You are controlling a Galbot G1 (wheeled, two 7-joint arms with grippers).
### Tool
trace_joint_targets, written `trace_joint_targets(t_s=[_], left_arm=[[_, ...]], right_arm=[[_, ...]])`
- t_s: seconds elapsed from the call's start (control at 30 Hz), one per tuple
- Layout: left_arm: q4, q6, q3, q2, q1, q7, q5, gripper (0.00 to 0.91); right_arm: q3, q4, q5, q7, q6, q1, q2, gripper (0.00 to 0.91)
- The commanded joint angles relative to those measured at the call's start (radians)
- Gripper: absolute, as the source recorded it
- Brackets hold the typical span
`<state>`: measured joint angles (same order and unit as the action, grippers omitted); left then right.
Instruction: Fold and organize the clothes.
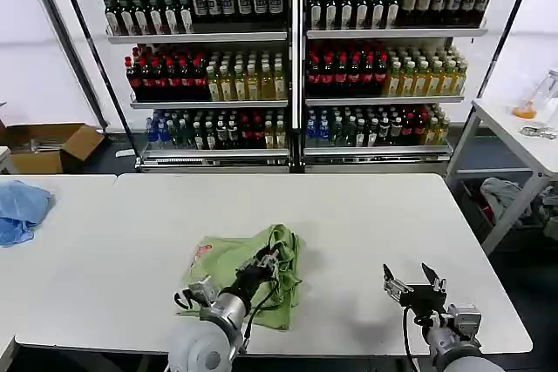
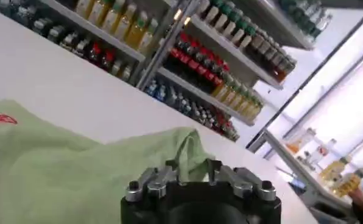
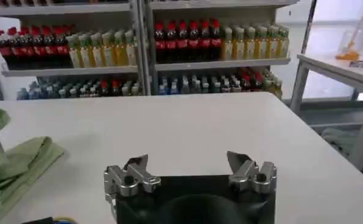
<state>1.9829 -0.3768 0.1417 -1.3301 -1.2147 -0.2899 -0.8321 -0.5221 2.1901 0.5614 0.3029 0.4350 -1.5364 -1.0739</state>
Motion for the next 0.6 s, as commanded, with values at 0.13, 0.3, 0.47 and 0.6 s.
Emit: trace_joint_targets(t_s=[0.13, 0.3, 0.47, 0.6], left_arm=[[0.156, 0.007, 0.175, 0.086, -0.126, 0.05, 0.046, 0.907], [0.243, -0.006, 0.362, 0.149, -0.245, 0.129, -0.081, 0.907], [0.159, 0.036, 0.414, 0.169, -0.237, 0.069, 0.125, 0.907], [0.091, 0.024, 0.406, 0.197, -0.22, 0.056, 0.151, 0.907]], right_arm=[[0.017, -0.015, 0.003, -0.002, -0.001, 0.025, 0.009, 0.907], [0.032, -0.028, 0.003, 0.0, 0.0, 0.045, 0.011, 0.907], [0.053, -0.031, 0.0, 0.005, 0.004, 0.068, 0.003, 0.907], [0.059, -0.029, -0.002, 0.007, 0.007, 0.07, 0.003, 0.907]])
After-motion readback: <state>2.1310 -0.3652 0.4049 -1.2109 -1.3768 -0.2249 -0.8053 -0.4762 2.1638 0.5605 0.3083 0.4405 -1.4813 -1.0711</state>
